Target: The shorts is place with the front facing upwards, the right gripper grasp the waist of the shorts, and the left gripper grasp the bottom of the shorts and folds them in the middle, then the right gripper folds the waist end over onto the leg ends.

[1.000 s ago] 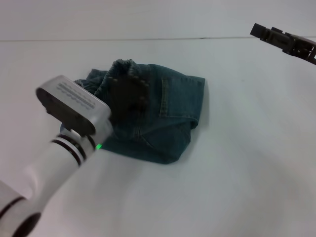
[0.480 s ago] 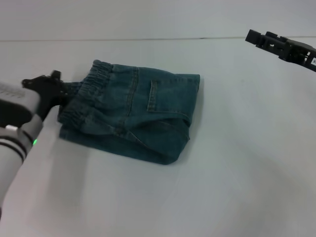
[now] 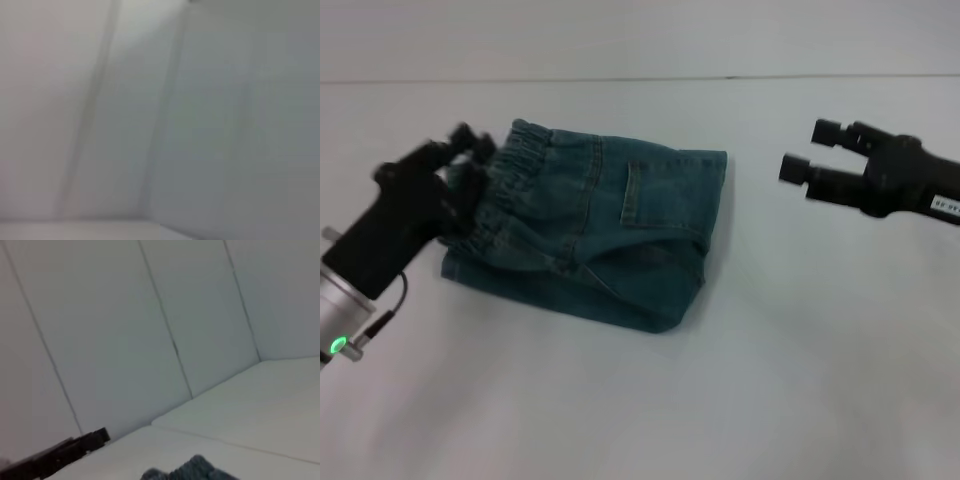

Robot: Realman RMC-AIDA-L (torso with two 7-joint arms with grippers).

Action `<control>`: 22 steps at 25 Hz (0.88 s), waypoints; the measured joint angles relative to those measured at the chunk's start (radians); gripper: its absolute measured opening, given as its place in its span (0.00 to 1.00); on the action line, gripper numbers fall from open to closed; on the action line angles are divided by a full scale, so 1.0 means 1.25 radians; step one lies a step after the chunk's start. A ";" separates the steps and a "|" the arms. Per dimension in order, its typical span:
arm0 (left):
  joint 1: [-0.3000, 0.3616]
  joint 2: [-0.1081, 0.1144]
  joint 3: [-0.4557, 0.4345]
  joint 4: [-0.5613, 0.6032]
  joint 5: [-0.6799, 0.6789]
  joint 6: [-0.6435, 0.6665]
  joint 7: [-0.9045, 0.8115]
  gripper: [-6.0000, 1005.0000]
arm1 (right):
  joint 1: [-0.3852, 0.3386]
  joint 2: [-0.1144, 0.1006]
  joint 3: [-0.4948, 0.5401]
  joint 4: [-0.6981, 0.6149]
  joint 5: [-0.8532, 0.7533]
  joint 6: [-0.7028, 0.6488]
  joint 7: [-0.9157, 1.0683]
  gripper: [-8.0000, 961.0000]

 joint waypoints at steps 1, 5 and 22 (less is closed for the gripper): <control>-0.007 -0.005 0.057 0.041 0.000 0.012 -0.049 0.10 | 0.000 0.000 -0.004 0.003 -0.009 -0.001 -0.011 0.98; -0.019 -0.015 0.243 0.142 0.001 0.013 -0.192 0.25 | 0.007 0.001 -0.028 0.009 -0.046 -0.010 -0.025 0.98; -0.025 -0.012 0.482 0.251 0.001 -0.016 -0.385 0.84 | 0.027 0.008 -0.200 0.023 -0.052 0.031 -0.046 0.98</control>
